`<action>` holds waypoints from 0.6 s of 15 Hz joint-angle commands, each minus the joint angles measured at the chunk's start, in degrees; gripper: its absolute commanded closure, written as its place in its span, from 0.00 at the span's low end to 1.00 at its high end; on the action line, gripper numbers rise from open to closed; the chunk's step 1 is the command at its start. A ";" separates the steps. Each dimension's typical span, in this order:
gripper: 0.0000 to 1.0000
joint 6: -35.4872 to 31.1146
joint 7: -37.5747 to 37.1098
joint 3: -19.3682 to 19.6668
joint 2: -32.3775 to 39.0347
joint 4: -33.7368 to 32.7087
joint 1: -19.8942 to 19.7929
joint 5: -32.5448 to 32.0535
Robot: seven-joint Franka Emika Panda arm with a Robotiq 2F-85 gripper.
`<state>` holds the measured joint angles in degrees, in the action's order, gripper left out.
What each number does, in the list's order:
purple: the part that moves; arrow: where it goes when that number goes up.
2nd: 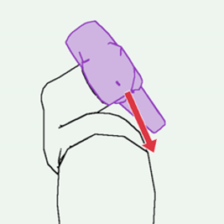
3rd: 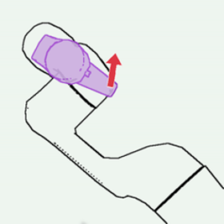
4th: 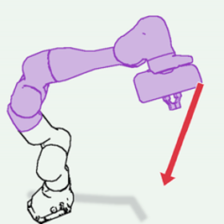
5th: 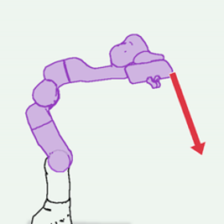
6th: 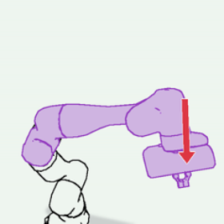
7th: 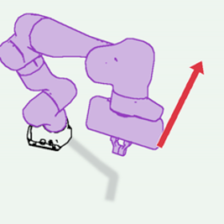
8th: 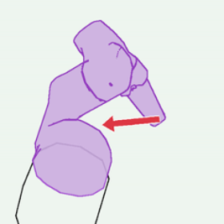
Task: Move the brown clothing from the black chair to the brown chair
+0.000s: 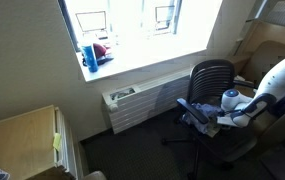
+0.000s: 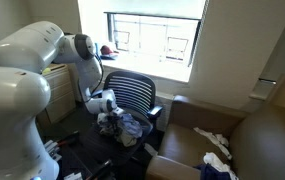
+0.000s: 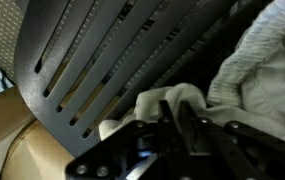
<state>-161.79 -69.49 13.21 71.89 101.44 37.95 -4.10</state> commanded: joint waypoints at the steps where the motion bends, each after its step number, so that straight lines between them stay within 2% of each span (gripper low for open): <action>1: 1.00 1.57 -0.66 1.73 1.56 -2.50 1.61 1.42; 2: 1.00 1.95 -1.24 2.50 1.55 -3.02 2.22 1.50; 3: 1.00 3.07 -0.36 1.45 -0.27 -3.03 0.89 1.87; 5: 1.00 1.06 -2.30 3.86 -3.73 -1.41 3.28 1.95; 7: 1.00 -3.66 -6.44 9.83 -8.24 2.77 9.00 1.11; 9: 1.00 -5.37 -10.10 16.59 -11.44 5.28 15.16 0.43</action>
<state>-163.94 -75.01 22.10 66.95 99.76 45.09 -3.00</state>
